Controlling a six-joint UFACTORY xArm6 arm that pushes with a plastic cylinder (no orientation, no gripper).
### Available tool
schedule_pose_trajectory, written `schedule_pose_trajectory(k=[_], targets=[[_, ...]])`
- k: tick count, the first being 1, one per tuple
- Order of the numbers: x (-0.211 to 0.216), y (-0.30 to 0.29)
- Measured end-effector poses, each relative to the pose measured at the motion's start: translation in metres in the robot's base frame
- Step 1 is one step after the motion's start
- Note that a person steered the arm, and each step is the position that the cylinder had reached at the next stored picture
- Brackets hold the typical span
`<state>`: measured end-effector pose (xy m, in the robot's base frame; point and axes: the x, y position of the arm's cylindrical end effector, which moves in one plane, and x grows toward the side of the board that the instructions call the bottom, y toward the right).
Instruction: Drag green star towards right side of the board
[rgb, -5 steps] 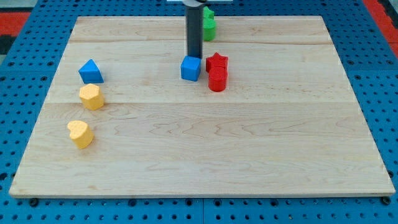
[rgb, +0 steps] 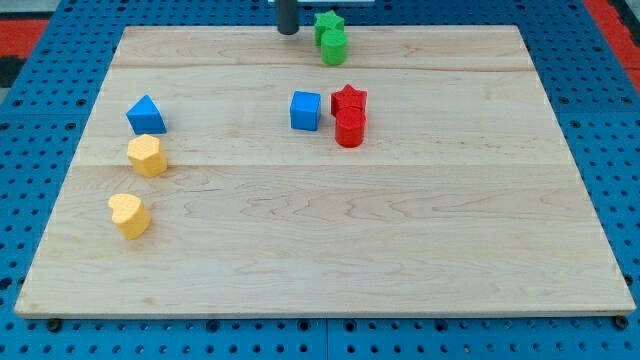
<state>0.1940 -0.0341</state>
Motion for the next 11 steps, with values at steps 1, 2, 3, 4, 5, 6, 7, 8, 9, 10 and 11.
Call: schedule_pose_trajectory(k=[1, 2, 3, 4, 5, 6, 7, 8, 9, 10, 11], targets=[[0.0, 0.045], [0.002, 0.072], [0.023, 0.088], [0.055, 0.111], [0.072, 0.151], [0.058, 0.207], [0.015, 0.238], [-0.003, 0.229], [-0.003, 0.221], [-0.001, 0.187], [-0.002, 0.133]])
